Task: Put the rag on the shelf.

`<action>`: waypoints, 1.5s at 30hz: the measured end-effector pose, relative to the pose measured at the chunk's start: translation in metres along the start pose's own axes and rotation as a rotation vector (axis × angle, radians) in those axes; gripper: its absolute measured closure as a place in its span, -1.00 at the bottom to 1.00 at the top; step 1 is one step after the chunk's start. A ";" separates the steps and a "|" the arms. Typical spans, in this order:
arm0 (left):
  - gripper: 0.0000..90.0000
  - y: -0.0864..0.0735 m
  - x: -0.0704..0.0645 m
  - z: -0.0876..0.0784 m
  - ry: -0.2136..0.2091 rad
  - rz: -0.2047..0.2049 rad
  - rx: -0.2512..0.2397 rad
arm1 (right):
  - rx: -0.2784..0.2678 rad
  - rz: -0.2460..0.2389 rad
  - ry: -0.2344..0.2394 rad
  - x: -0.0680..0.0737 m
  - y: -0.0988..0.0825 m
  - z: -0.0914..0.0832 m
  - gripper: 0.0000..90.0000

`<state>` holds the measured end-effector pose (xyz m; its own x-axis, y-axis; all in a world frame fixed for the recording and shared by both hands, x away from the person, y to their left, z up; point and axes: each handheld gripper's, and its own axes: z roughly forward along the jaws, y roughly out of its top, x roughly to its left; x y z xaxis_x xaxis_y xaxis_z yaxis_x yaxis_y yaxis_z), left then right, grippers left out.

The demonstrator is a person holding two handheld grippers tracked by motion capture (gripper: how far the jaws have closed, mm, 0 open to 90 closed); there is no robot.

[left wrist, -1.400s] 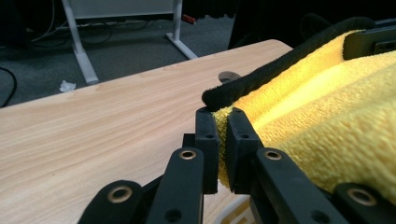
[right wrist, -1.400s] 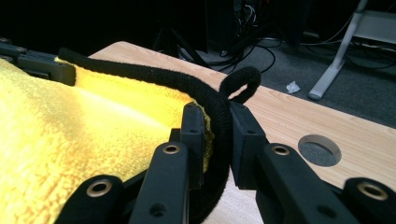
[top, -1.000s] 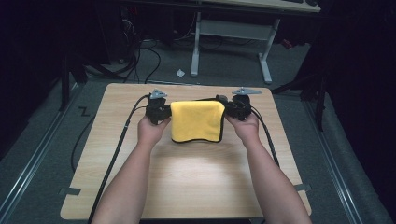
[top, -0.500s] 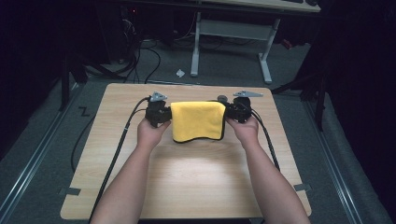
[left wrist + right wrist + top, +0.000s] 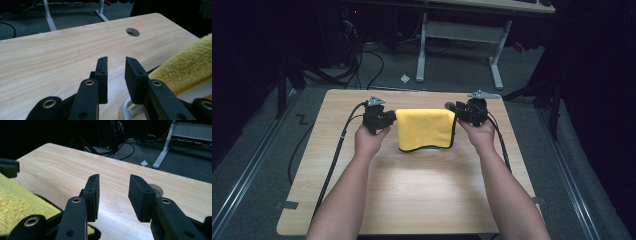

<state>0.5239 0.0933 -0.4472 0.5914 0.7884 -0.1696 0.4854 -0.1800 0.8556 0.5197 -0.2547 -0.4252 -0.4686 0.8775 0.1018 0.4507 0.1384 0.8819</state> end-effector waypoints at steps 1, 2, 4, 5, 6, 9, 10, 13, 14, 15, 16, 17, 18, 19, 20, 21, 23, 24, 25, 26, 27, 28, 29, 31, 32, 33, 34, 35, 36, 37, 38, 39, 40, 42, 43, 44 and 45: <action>0.60 0.000 0.000 0.000 0.004 -0.002 -0.003 | 0.001 -0.005 -0.005 0.000 0.000 0.000 0.37; 0.60 0.001 0.001 -0.001 0.006 -0.001 -0.002 | 0.003 -0.005 -0.005 -0.001 0.000 0.001 0.37; 0.59 0.001 0.002 -0.002 0.009 -0.005 -0.002 | 0.006 0.002 -0.006 -0.001 -0.001 0.001 0.37; 0.58 0.001 0.003 -0.003 0.009 -0.004 -0.003 | 0.006 0.003 -0.007 -0.002 -0.001 0.001 0.37; 0.57 0.000 0.004 -0.004 0.010 -0.005 -0.004 | 0.009 0.002 -0.008 -0.002 -0.001 0.001 0.36; 0.53 -0.002 0.006 -0.008 0.019 -0.007 -0.005 | 0.011 -0.009 -0.014 -0.002 -0.002 0.000 0.34; 0.51 -0.003 0.007 -0.010 0.021 -0.012 -0.009 | 0.010 -0.011 -0.016 -0.002 -0.002 -0.001 0.33; 0.48 -0.006 0.010 -0.016 0.026 -0.028 -0.018 | 0.010 -0.012 -0.019 -0.002 -0.002 -0.005 0.26; 0.46 -0.007 0.010 -0.017 0.030 -0.027 -0.012 | 0.009 -0.016 -0.024 -0.002 -0.002 -0.006 0.24; 0.45 -0.007 0.010 -0.019 0.031 -0.021 -0.010 | 0.005 -0.020 -0.031 -0.002 -0.003 -0.007 0.23; 0.44 -0.007 0.009 -0.020 0.035 -0.015 -0.008 | 0.001 -0.021 -0.034 -0.001 -0.003 -0.009 0.22; 0.44 -0.008 0.009 -0.022 0.035 -0.015 -0.017 | -0.002 -0.029 -0.036 -0.001 -0.003 -0.011 0.20; 0.43 -0.009 0.009 -0.025 0.034 -0.019 -0.032 | -0.004 -0.031 -0.039 -0.001 -0.004 -0.012 0.19; 0.41 -0.009 0.009 -0.027 0.035 -0.025 -0.039 | -0.005 -0.030 -0.041 -0.001 -0.005 -0.014 0.18; 0.39 -0.009 0.009 -0.029 0.033 -0.027 -0.040 | -0.005 -0.030 -0.045 -0.001 -0.005 -0.016 0.18; 0.38 -0.010 0.008 -0.031 0.035 -0.024 -0.044 | -0.007 -0.026 -0.048 -0.001 -0.006 -0.017 0.19; 0.36 -0.013 0.007 -0.035 0.042 -0.015 -0.049 | -0.016 -0.030 -0.048 0.000 -0.008 -0.021 0.18; 0.35 -0.015 0.007 -0.037 0.042 -0.015 -0.051 | -0.008 -0.030 -0.051 0.000 -0.009 -0.023 0.17; 0.34 -0.017 0.007 -0.039 0.043 -0.016 -0.049 | -0.008 -0.042 -0.054 0.000 -0.010 -0.024 0.16; 0.33 -0.019 0.006 -0.042 0.043 -0.020 -0.052 | -0.018 -0.045 -0.060 0.002 -0.012 -0.027 0.16; 0.32 -0.021 0.006 -0.044 0.041 -0.026 -0.054 | -0.021 -0.053 -0.065 0.002 -0.014 -0.029 0.16; 0.31 -0.023 0.006 -0.046 0.035 -0.031 -0.059 | -0.020 -0.052 -0.070 0.002 -0.016 -0.032 0.15; 0.29 -0.026 0.007 -0.048 0.032 -0.031 -0.051 | -0.017 -0.053 -0.073 0.002 -0.017 -0.034 0.13; 0.28 -0.031 0.008 -0.052 0.032 -0.055 -0.043 | 0.001 -0.054 -0.074 0.002 -0.020 -0.039 0.09; 0.28 -0.034 0.008 -0.054 0.022 -0.066 -0.047 | 0.003 -0.054 -0.072 0.003 -0.022 -0.041 0.08; 0.28 -0.037 0.008 -0.056 0.024 -0.064 -0.048 | -0.012 -0.058 -0.074 0.003 -0.024 -0.044 0.09; 0.27 -0.040 0.007 -0.059 0.026 -0.057 -0.051 | -0.018 -0.061 -0.080 0.004 -0.027 -0.048 0.07; 0.26 -0.043 0.006 -0.061 0.025 -0.051 -0.051 | -0.007 -0.059 -0.082 0.004 -0.028 -0.051 0.04; 0.25 -0.046 0.005 -0.064 0.021 -0.046 -0.053 | -0.001 -0.060 -0.082 0.004 -0.030 -0.054 0.03; 0.25 -0.049 0.004 -0.066 0.017 -0.042 -0.055 | -0.017 -0.061 -0.082 0.005 -0.033 -0.057 0.03; 0.24 -0.053 0.003 -0.069 0.017 -0.038 -0.056 | -0.029 -0.062 -0.084 0.005 -0.036 -0.061 0.02; 0.23 -0.056 0.002 -0.072 0.019 -0.036 -0.059 | -0.013 -0.057 -0.086 0.005 -0.037 -0.064 0.00; 0.23 -0.059 0.001 -0.074 0.018 -0.033 -0.058 | 0.003 -0.058 -0.088 0.005 -0.038 -0.066 -0.03; 0.23 -0.065 0.000 -0.080 0.018 -0.034 -0.057 | -0.005 -0.061 -0.085 0.007 -0.042 -0.072 -0.04; 0.22 -0.068 0.000 -0.082 0.010 -0.038 -0.053 | -0.021 -0.068 -0.092 0.009 -0.045 -0.075 -0.04; 0.21 -0.071 -0.001 -0.085 0.009 -0.036 -0.053 | -0.008 -0.069 -0.090 0.011 -0.046 -0.078 -0.06; 0.21 -0.073 -0.002 -0.088 0.010 -0.035 -0.053 | 0.008 -0.067 -0.086 0.013 -0.047 -0.080 -0.09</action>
<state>0.4305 0.1566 -0.4667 0.5683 0.7993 -0.1953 0.4705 -0.1209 0.8741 0.4318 -0.2867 -0.4284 -0.4309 0.9024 0.0022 0.4267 0.2016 0.8816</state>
